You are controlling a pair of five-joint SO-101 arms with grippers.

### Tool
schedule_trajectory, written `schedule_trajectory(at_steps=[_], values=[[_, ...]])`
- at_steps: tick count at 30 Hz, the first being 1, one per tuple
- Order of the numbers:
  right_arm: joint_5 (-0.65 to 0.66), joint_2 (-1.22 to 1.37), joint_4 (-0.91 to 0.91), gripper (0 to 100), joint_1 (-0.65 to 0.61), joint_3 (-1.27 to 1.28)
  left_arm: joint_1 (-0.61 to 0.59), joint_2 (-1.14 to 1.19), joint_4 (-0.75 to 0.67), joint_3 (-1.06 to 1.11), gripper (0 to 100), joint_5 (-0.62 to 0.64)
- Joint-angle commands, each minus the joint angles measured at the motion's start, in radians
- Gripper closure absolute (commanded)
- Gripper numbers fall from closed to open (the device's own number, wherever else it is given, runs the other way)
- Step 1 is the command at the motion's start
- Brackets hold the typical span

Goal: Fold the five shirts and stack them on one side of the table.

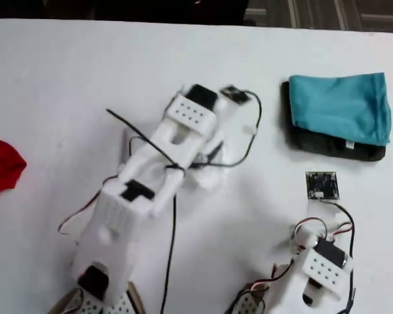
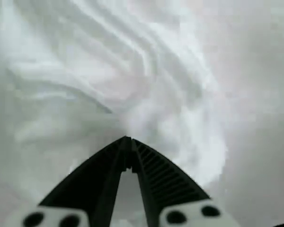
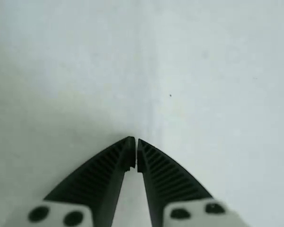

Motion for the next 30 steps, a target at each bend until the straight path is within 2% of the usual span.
schedule_trajectory(at_steps=[1, 6, 9, 14, 22, 26, 30], values=[[-0.008, -0.022, -0.018, 97.8, 0.010, -0.006, 0.025, -0.189, 0.009, 0.145, 97, 0.000], [-0.008, -0.022, -0.018, 97.8, 0.008, -0.006, 0.026, -0.397, -0.006, 0.196, 97, -0.032], [-0.008, -0.022, -0.016, 97.8, 0.008, -0.006, -0.041, -0.465, -0.080, 0.206, 97, -0.040], [-0.008, -0.022, -0.015, 97.8, 0.007, -0.006, -0.170, -0.379, -0.287, 0.278, 97, -0.040], [-0.006, -0.022, -0.015, 97.8, 0.007, -0.006, -0.236, -0.169, -0.505, 0.292, 97, -0.040], [-0.006, -0.022, -0.015, 97.8, 0.007, -0.006, -0.230, -0.127, -0.537, 0.292, 97, -0.037], [-0.006, -0.022, -0.015, 97.8, 0.007, -0.006, -0.196, -0.124, -0.485, 0.294, 97, -0.002]])
